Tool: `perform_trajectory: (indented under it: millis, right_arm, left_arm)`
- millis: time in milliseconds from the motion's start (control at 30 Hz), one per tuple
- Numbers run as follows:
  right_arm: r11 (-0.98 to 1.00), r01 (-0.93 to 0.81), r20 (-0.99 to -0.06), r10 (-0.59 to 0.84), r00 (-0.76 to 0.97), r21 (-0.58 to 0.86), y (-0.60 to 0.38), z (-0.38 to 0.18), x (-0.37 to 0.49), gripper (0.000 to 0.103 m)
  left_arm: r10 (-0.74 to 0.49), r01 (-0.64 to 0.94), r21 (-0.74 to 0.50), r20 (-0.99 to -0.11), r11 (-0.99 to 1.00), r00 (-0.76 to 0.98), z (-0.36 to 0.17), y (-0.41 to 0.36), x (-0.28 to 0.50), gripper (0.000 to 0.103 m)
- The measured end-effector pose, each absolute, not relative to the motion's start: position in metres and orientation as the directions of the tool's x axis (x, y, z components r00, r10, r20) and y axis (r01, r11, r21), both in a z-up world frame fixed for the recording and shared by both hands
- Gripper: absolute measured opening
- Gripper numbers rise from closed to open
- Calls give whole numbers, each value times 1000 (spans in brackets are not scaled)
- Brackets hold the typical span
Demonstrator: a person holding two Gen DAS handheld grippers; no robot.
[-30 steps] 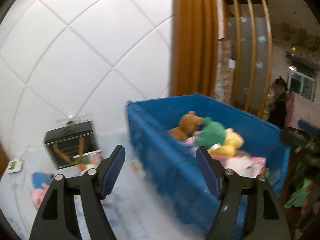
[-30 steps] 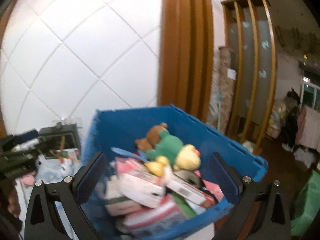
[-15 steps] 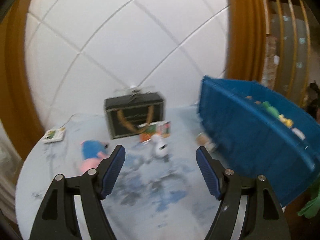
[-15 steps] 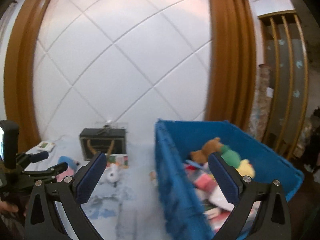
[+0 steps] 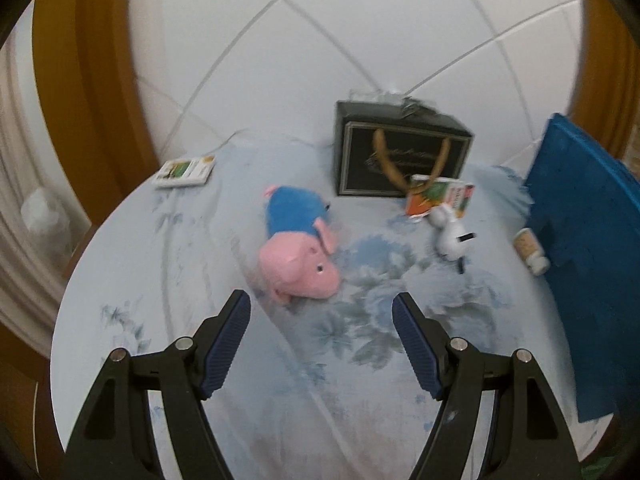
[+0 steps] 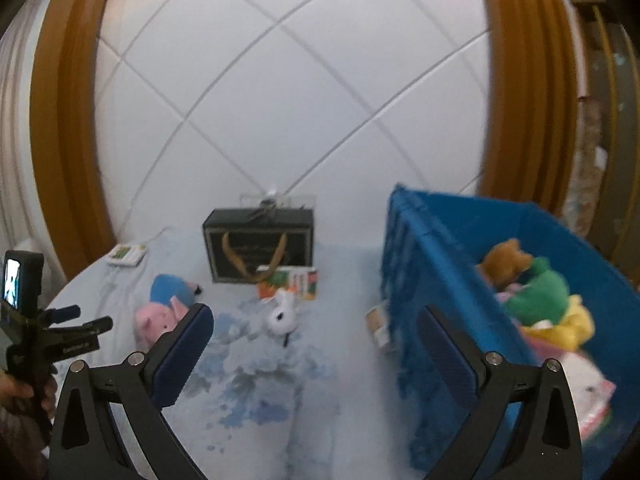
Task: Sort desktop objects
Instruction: 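Withdraw both tools from the crate back toward the table, then grasp the white plush goose with the left tool while the right tool grasps the white bottle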
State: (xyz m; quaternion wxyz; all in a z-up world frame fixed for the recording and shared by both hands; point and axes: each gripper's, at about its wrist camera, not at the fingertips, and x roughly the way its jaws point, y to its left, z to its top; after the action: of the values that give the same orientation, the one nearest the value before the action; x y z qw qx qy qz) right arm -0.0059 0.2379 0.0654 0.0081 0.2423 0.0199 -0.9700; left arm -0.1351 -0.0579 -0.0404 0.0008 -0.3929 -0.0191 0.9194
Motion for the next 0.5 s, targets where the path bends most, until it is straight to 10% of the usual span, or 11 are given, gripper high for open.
perform_trajectory:
  millis: [500]
  right_arm:
    - [-986, -166, -647, 122, -753, 7, 241, -107, -168, 103]
  left_arm:
    - [-74, 117, 12, -843, -993, -533, -128, -87, -263, 73]
